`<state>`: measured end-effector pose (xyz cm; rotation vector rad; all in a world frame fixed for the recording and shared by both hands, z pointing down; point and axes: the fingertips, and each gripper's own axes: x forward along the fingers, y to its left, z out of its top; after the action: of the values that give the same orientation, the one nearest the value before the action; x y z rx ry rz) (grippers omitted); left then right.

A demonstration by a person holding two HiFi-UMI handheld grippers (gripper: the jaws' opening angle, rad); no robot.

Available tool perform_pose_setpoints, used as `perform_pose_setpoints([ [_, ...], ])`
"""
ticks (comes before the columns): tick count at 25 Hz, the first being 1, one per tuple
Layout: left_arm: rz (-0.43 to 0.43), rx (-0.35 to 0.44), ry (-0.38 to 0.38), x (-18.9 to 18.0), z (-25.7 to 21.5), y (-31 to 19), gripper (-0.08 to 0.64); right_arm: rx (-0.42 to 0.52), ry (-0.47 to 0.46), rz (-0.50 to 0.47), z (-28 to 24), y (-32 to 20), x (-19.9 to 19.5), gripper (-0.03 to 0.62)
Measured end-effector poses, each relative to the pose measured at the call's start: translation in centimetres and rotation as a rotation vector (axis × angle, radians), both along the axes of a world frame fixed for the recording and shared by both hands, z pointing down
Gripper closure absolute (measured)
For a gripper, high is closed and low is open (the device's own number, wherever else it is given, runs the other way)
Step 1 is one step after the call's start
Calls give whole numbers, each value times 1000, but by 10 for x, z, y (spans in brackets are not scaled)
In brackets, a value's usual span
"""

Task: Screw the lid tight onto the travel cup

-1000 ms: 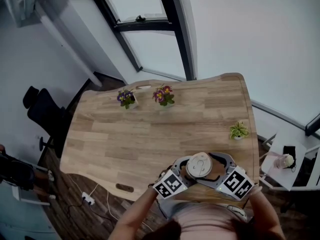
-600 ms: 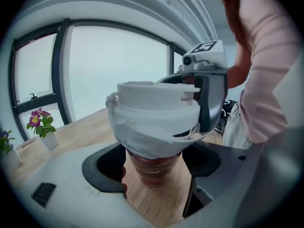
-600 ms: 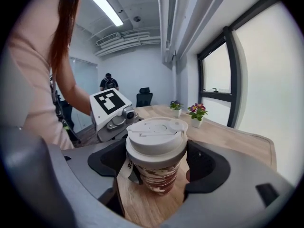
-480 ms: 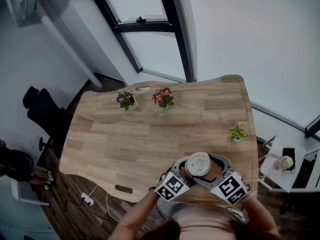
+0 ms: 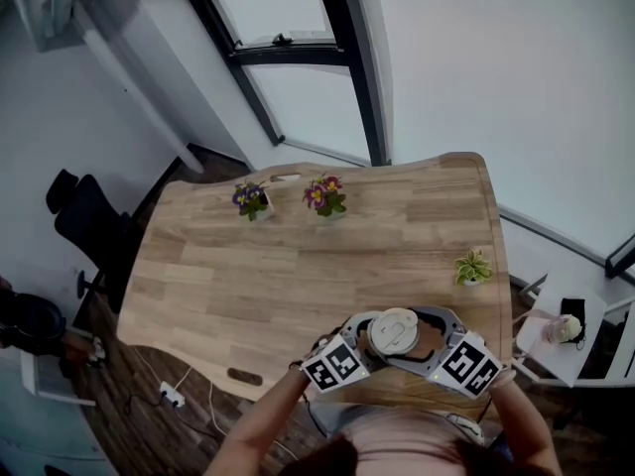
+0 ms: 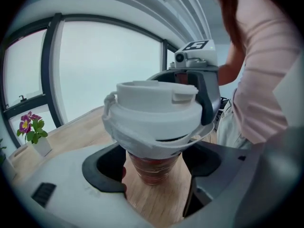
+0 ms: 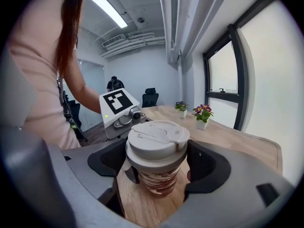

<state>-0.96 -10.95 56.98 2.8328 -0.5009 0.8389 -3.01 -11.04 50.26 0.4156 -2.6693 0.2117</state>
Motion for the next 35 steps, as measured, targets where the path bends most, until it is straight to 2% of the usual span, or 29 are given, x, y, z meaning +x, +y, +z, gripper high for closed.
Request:
perform_pose_setpoints([
  [4,-118,18,40,0,-1,-4,206,27,-44,148,-2,-4,2,206],
  [7,-151,28,54,1,-1,-6,206,32,-73,210,-2,-5,2,207],
  [10,-108,21,50,1,0,-5,206,-2,-104,174,-5,-1,1,202],
  [15,31,4,29,0,0,6,206,-6,-47,47,-1,2,1,195],
  [18,60,3,11,1,1,6,206,-23,-71,2,-2,2,-3,196],
  [21,-10,19,24,0,0,2,206,0,-112,69,-3,-1,-4,196],
  [25,-189,48,67,0,-2,-6,206,40,-134,238,-4,-9,-1,196],
  [27,-247,55,81,0,-2,-7,206,39,-134,270,-3,-9,-1,196],
  [28,-250,55,85,0,-2,-7,206,36,-131,261,-3,-8,-1,196],
  [30,-203,49,85,0,-1,-5,206,32,-114,216,-2,-4,1,195],
  [35,-9,12,39,3,1,2,206,20,-61,74,2,0,4,195],
])
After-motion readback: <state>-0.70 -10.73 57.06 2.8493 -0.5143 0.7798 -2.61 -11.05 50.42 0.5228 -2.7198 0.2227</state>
